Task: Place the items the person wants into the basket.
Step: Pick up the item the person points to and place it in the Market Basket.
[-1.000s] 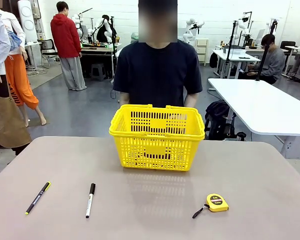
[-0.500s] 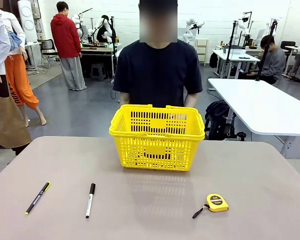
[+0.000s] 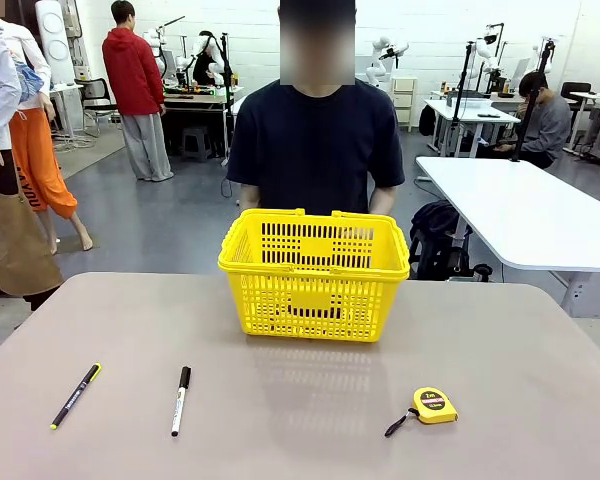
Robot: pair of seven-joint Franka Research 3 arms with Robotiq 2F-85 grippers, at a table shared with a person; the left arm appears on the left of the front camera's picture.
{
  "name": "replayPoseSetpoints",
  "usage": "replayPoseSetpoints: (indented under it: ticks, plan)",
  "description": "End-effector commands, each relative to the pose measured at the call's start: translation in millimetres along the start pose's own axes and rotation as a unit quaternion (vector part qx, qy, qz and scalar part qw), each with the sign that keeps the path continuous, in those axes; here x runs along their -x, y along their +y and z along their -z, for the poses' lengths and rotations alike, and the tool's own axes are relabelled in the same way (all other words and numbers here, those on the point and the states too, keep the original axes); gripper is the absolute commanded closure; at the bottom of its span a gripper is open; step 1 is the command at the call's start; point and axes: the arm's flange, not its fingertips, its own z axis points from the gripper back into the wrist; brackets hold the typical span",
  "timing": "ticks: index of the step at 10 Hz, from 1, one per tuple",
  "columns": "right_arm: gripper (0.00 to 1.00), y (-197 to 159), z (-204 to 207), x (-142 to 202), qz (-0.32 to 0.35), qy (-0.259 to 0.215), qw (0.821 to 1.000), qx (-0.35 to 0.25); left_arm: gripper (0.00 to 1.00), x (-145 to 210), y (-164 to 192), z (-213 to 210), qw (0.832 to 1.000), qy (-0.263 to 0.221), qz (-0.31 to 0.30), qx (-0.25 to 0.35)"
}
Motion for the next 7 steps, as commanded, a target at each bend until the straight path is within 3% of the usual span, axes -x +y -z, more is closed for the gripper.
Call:
replayPoseSetpoints:
  ticks: [1, 7]
  plan:
    - [0.00, 7.1, 9.2, 5.5, 0.008, 0.026, 1.000, 0.001, 0.00, 1.0, -0.1, -0.4, 1.000, -0.012, 0.010, 0.002]
    - [0.00, 3.8, 8.7, 7.7, 0.027, 0.068, 0.997, -0.007, 0.00, 1.0, -0.1, -0.4, 1.000, -0.012, 0.010, 0.002]
